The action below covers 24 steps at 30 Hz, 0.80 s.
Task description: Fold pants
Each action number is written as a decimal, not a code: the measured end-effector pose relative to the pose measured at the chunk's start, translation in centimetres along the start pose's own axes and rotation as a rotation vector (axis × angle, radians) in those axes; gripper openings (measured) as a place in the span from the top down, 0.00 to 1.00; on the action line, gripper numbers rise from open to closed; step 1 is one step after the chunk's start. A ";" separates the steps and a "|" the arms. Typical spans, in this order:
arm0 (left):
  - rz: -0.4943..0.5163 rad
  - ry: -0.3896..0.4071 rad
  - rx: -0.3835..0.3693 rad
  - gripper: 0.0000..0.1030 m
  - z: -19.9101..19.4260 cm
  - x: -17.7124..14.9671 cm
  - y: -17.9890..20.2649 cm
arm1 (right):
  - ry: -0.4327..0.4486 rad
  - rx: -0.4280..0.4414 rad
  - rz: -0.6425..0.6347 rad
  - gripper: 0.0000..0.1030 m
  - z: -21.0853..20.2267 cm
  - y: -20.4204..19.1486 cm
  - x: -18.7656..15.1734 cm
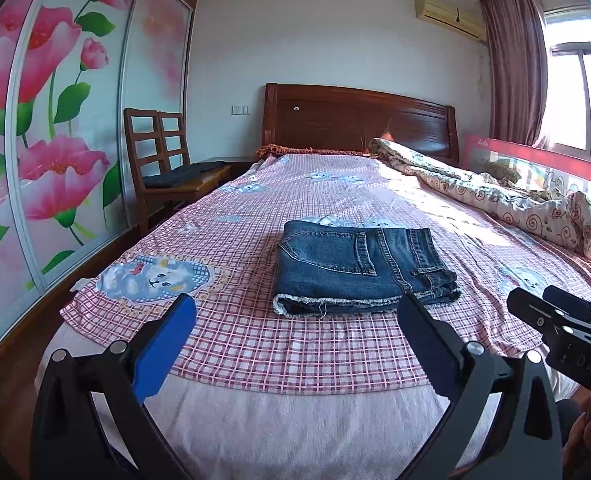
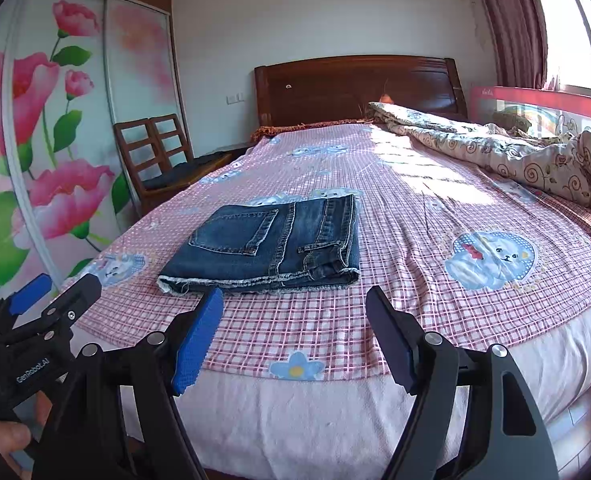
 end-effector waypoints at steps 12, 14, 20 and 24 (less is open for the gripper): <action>-0.044 -0.010 -0.074 0.02 -0.1 0.5 -0.2 | 0.000 -0.006 -0.026 0.29 0.0 -0.2 0.2; -0.062 -0.031 -0.109 0.02 0.2 0.7 -0.3 | -0.002 -0.007 -0.029 0.29 0.1 -0.2 0.2; -0.070 -0.031 -0.033 0.02 0.0 0.9 -0.3 | -0.009 -0.008 -0.043 0.29 0.2 -0.4 0.2; -0.075 -0.031 -0.043 0.02 0.1 0.9 -0.4 | -0.011 -0.009 -0.044 0.29 0.2 -0.4 0.2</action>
Point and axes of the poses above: each gripper's, at about its wrist camera, not at the fingertips, and z roughly the way its jaws point, y to its right, x to its top, the point moved 3 cm from there along z, roughly the way its jaws point, and after that the axes turned 14 degrees about -y, right-handed, at the moved point
